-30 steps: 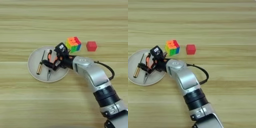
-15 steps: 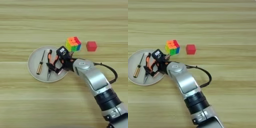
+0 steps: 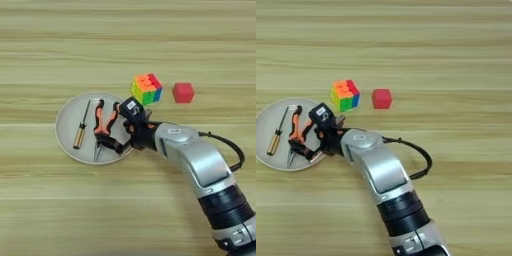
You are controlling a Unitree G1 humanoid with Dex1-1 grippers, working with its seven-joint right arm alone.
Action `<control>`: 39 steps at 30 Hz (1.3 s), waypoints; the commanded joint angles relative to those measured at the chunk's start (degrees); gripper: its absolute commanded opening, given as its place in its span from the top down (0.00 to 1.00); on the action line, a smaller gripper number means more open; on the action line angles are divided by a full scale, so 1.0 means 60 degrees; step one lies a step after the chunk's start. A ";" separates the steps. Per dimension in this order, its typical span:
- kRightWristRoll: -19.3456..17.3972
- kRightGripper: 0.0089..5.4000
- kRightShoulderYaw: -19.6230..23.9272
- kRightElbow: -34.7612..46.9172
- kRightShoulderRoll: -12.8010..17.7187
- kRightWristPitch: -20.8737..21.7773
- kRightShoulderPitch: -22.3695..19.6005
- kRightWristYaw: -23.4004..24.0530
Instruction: Move the objects on the table
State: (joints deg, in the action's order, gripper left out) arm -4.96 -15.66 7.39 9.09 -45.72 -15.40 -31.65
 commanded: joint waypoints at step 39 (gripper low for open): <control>0.0808 0.09 -0.1181 -0.2901 -0.1121 0.1638 -0.1982 0.0611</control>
State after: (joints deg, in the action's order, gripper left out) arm -0.37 -22.83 -10.66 2.87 -38.13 -24.48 -27.89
